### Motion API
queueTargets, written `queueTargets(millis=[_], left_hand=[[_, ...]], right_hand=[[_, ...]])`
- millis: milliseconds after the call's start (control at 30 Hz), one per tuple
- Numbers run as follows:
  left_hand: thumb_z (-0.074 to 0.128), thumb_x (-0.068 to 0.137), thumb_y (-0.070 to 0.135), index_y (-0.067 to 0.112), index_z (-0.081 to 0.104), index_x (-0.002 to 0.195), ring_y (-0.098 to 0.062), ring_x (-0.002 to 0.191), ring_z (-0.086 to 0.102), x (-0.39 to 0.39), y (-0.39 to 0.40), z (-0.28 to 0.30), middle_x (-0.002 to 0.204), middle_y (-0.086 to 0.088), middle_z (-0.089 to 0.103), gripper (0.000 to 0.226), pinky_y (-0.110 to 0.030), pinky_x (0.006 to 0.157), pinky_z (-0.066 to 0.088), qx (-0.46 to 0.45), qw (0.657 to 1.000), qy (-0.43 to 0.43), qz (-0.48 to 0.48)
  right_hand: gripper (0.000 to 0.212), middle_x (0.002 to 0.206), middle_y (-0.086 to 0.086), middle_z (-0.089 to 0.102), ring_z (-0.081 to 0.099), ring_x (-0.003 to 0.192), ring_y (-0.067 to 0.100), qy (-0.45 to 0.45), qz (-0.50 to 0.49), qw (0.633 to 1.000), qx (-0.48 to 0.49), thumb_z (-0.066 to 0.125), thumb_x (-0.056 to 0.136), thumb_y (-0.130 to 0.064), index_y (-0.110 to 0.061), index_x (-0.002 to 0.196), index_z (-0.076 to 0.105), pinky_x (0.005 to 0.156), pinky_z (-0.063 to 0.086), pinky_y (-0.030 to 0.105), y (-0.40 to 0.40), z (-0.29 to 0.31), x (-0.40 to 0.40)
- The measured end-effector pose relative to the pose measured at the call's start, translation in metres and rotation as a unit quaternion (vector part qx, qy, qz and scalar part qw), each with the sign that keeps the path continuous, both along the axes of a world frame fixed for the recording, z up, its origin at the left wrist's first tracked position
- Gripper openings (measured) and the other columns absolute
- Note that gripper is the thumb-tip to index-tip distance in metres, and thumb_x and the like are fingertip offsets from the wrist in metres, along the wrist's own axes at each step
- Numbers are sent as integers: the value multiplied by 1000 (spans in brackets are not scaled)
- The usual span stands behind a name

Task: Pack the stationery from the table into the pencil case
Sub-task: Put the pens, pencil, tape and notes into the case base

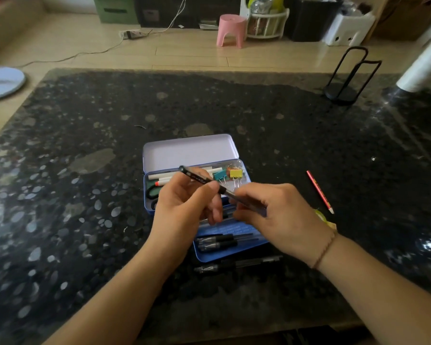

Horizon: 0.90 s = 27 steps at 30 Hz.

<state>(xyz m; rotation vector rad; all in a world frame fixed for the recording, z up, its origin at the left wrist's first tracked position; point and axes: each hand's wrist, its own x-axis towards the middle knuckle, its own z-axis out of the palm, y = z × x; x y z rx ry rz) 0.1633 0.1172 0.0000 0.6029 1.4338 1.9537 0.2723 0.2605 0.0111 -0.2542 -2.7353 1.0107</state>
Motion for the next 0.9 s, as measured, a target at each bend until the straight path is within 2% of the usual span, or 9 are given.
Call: queueTargets(millis=[100,200,233,267,333,433,633,700,900], left_hand=[[69,81,11,5,60,88,-17,61,60,-11,-7,-6,68,-4,62,13,-28,60,51,-96,993,65,-15],[73,77,11,8,64,85,-11,68,64,-23,-17,-11,72,2,67,12,-25,66,52,-164,978,126,-41],[75,77,13,12,66,84,-12,70,66,-24,-19,-13,75,2,69,11,-27,67,54,-190,967,163,-55],[76,77,16,17,68,82,-13,71,66,-24,-21,-16,77,2,70,10,-29,68,55,-217,951,213,-57],[78,76,22,26,68,78,-12,72,64,-22,-23,-23,76,7,67,12,-26,68,53,-251,912,324,-37],[78,74,28,28,68,81,-5,81,58,-17,-21,-29,83,16,59,12,-17,70,47,-257,852,455,-43],[75,76,28,22,70,82,-7,80,51,-15,-22,-38,85,11,54,10,-27,72,51,-279,785,550,-59],[75,75,26,22,69,79,-7,77,50,-15,-22,-38,82,10,53,9,-26,70,51,-286,779,556,-53],[74,74,25,23,67,83,-8,73,48,-14,-17,-37,78,12,51,12,-24,66,46,-297,768,564,-65]], right_hand=[[25,103,-6,73,62,92,0,-50,15,999,9,70,85,-20,-23,110,71,81,50,17,14,-1,4],[28,104,-12,71,63,93,4,-141,29,987,63,57,89,-45,-38,116,63,82,52,34,28,0,5],[32,100,-14,70,63,91,4,-164,24,982,95,53,89,-52,-41,119,57,80,52,35,31,-1,5],[32,94,-15,69,61,86,3,-180,23,978,107,52,88,-53,-43,118,52,78,51,32,33,-1,6],[20,87,-19,61,56,81,0,-189,28,976,101,58,88,-46,-44,106,49,75,48,28,35,-4,8],[13,87,-21,56,52,87,1,-183,25,973,137,63,84,-37,-42,83,51,80,49,32,39,-8,11],[7,85,-19,56,51,83,-4,-214,15,966,142,63,85,-41,-42,83,56,79,50,28,40,-7,13],[4,85,-18,57,53,82,-2,-226,17,962,151,62,85,-43,-40,84,62,77,51,29,37,-5,14],[25,103,-13,58,54,98,6,-204,54,961,176,50,92,-45,-34,108,67,77,46,30,1,-13,5]])
